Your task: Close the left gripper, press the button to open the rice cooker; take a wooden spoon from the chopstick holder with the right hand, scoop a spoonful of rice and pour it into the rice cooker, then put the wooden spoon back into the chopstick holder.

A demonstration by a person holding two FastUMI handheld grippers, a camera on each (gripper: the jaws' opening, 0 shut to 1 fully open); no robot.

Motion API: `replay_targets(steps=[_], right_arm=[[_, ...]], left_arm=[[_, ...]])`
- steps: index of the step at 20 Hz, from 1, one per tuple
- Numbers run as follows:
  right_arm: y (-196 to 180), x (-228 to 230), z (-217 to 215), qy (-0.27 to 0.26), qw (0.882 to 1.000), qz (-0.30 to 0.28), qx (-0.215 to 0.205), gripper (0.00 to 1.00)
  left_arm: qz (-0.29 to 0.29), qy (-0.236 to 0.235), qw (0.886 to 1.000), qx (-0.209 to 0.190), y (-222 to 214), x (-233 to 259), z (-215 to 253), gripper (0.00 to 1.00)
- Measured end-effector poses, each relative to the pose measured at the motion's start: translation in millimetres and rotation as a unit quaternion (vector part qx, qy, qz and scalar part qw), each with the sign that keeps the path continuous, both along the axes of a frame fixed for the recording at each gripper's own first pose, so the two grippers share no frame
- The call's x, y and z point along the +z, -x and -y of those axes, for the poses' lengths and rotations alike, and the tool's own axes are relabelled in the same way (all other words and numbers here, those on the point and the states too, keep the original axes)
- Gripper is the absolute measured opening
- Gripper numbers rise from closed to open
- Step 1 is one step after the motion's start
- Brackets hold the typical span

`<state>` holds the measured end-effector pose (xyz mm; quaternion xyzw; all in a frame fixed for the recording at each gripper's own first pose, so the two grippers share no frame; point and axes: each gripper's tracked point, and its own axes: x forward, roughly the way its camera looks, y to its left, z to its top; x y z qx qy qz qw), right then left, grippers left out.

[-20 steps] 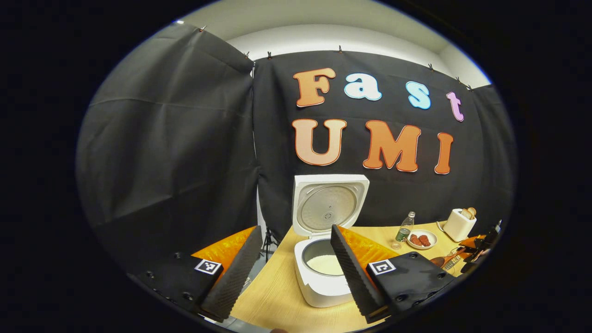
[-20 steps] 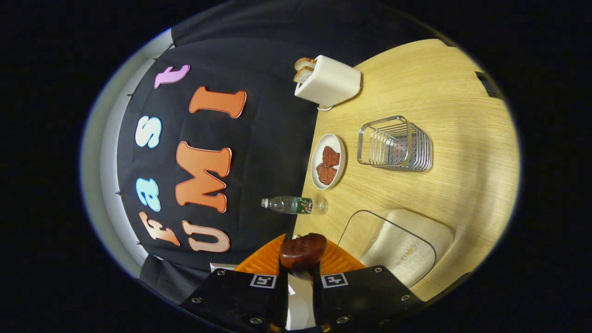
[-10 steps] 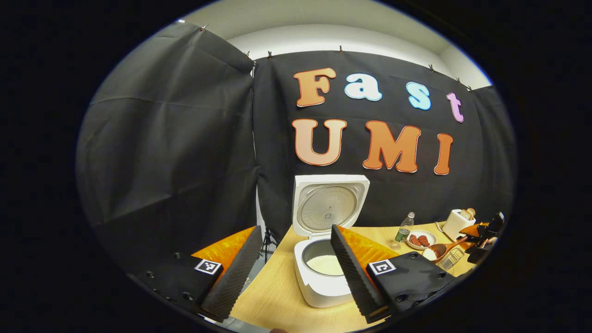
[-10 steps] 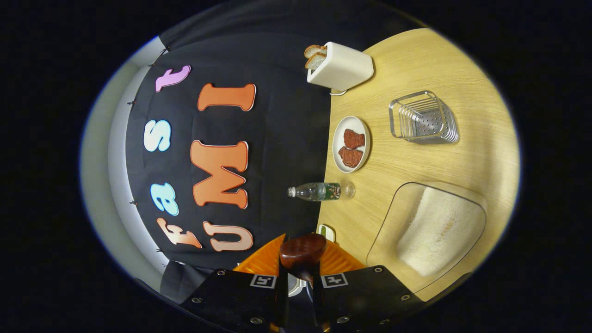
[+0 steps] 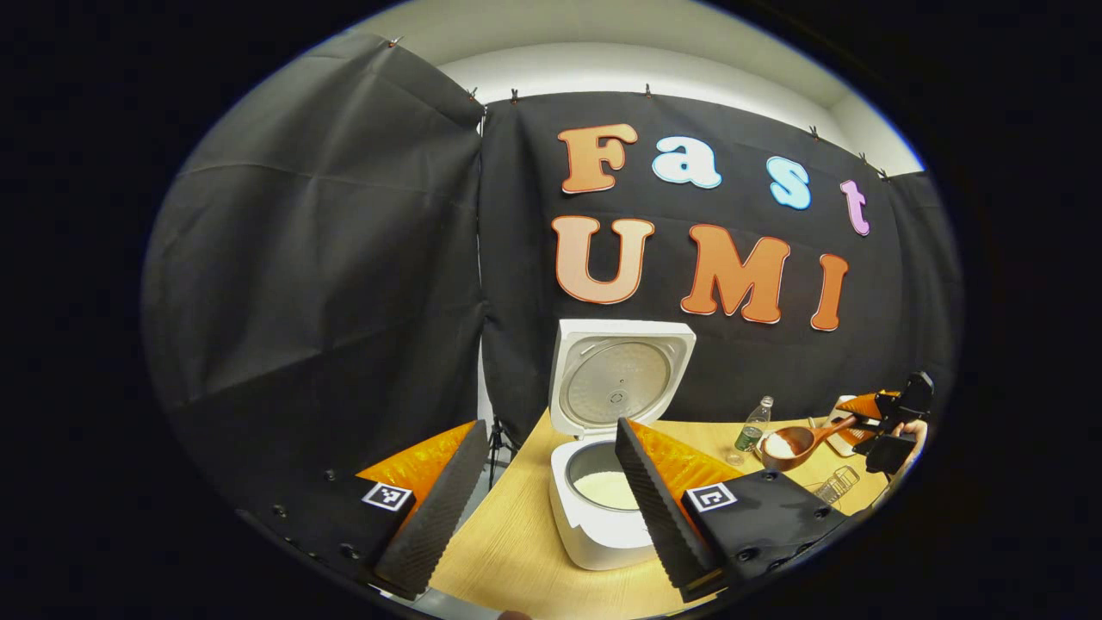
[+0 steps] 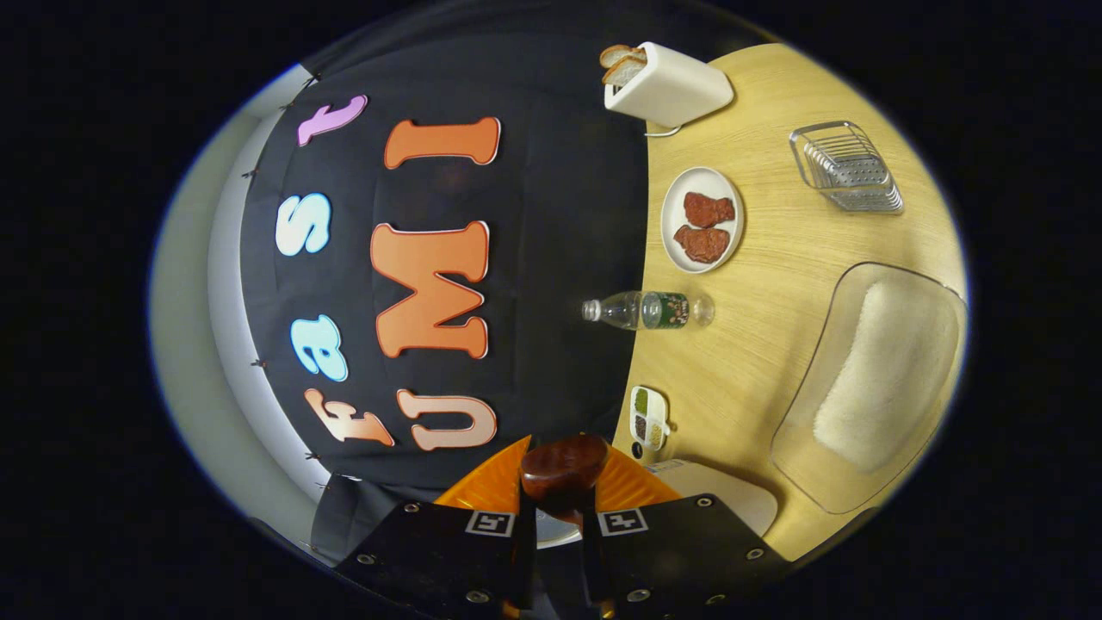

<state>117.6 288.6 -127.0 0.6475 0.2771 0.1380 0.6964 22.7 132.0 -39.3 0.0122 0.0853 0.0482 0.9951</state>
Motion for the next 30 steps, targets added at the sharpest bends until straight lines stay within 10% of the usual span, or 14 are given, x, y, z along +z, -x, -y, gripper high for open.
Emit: replay_targets(steps=[18,30], right_arm=[[-16.8,66.9,-147.6,0.094,0.986,0.111,0.076,0.21],[-18.4,81.0,-167.2,0.185,0.963,0.177,0.081,0.21]], left_arm=[[-0.012,0.026,1.000,0.008,20.8,-6.6,-16.1,1.00],[-0.003,0.021,1.000,0.022,27.5,4.0,-36.4,1.00]])
